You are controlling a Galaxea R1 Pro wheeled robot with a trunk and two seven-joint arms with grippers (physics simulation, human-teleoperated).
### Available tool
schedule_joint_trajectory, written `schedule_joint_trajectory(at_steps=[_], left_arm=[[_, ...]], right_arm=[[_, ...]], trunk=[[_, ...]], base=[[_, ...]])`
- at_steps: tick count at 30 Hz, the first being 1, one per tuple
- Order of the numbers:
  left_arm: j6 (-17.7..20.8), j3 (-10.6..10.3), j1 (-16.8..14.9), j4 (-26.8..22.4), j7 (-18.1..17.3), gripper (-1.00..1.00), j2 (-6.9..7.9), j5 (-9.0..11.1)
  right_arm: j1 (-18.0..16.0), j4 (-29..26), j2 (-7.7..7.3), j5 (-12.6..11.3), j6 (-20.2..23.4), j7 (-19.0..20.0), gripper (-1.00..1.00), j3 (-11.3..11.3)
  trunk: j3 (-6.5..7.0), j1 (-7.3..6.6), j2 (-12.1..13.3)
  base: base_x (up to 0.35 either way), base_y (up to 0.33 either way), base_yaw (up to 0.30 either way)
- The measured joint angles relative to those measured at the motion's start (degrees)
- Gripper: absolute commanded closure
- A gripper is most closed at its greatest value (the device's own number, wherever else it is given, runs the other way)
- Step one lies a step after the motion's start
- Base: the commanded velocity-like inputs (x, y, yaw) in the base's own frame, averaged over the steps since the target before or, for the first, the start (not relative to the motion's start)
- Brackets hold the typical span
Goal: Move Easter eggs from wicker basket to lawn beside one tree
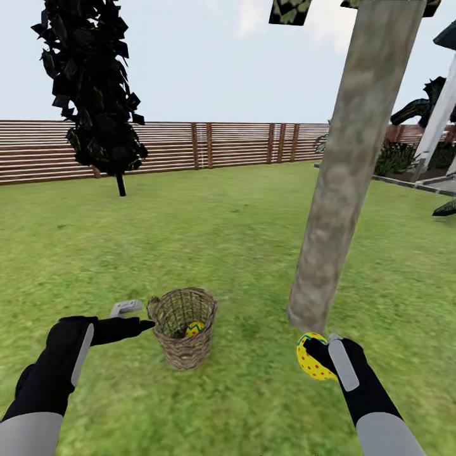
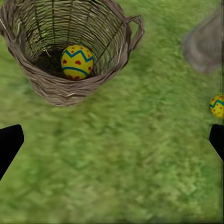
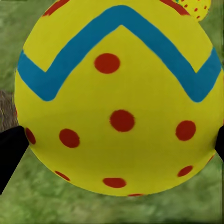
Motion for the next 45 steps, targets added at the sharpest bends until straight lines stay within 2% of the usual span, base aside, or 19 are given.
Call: schedule_joint_trajectory(at_steps=[2, 7, 9, 11, 13, 19, 20, 23, 24, 33, 41, 45], left_arm=[[0.0, -0.6, 0.0, 0.0, 0.0, -1.00, -0.26, 0.0], [-0.1, -5.5, 0.2, 0.0, 0.2, -1.00, -0.73, 0.0], [0.0, -6.1, 0.3, 0.2, 0.5, -1.00, -1.32, 0.0], [0.0, -6.3, 0.3, 0.3, 0.8, -1.00, -2.95, -0.3], [-0.1, -6.4, 0.4, 0.5, 0.9, -1.00, -4.04, -0.4], [-0.2, -6.4, 0.4, 1.0, 0.9, -1.00, -4.74, -0.4], [-0.2, -6.8, 0.4, 1.0, 0.9, -1.00, -4.77, -0.4], [-0.1, -10.3, 0.5, 1.1, 1.0, -1.00, -4.75, -0.4], [-0.1, -10.9, 0.5, 1.1, 1.0, -1.00, -4.73, -0.5], [-2.1, -11.5, 0.4, 1.2, 1.1, -1.00, -4.70, -0.5], [-2.1, -11.5, 0.4, 1.2, 1.1, -1.00, -4.69, -0.5], [-2.0, -11.5, 0.5, 1.2, 1.1, -1.00, -4.68, -0.5]], right_arm=[[0.0, 0.2, 0.00, 0.0, 0.0, 0.0, 1.00, 0.0], [0.0, 0.2, 0.00, 0.0, 0.0, 0.0, 1.00, 0.0], [0.0, 0.2, -0.02, 0.1, -0.1, 0.0, 1.00, 0.0], [0.0, 1.2, -0.33, 0.1, -0.2, 0.0, 1.00, -0.3], [-0.2, 2.9, -0.73, 0.1, -2.2, -0.1, 1.00, -0.5], [-0.4, 3.9, -0.99, 0.1, -3.8, -0.2, 1.00, -0.6], [-0.4, 3.9, -1.00, 0.1, -3.9, -0.2, 1.00, -0.6], [-0.4, 3.9, -1.00, 0.2, -3.9, -0.2, 1.00, -0.6], [-0.4, 3.9, -1.00, 0.3, -3.9, -0.2, 1.00, -0.6], [-0.5, 3.9, -0.91, 0.9, -3.9, -0.4, 1.00, -0.5], [-0.5, 3.9, -0.67, 1.0, -3.9, -0.4, 1.00, -0.2], [-0.5, 3.9, -0.67, 1.0, -3.9, -0.4, 1.00, -0.2]], trunk=[[0.00, 0.00, 0.0], [0.00, 0.00, 0.0], [-0.01, 0.00, 0.0], [-0.05, 0.00, 0.0], [-0.09, 0.00, 0.0], [-0.23, 0.00, 0.0], [-0.25, 0.00, 0.0], [-0.32, 0.00, 0.0], [-0.34, -0.01, 0.0], [-0.61, -0.02, 0.0], [-0.64, 0.00, 0.0], [-0.64, 0.00, 0.0]], base=[[0.000, -0.001, -0.280], [0.000, 0.000, -0.278], [0.000, 0.000, -0.277], [0.000, 0.000, -0.277], [0.000, 0.000, -0.277], [0.000, 0.000, -0.277], [0.000, 0.000, -0.277], [0.056, -0.014, -0.277], [0.164, -0.057, -0.276], [0.247, -0.192, -0.235], [0.020, -0.335, -0.002], [0.016, -0.338, 0.222]])
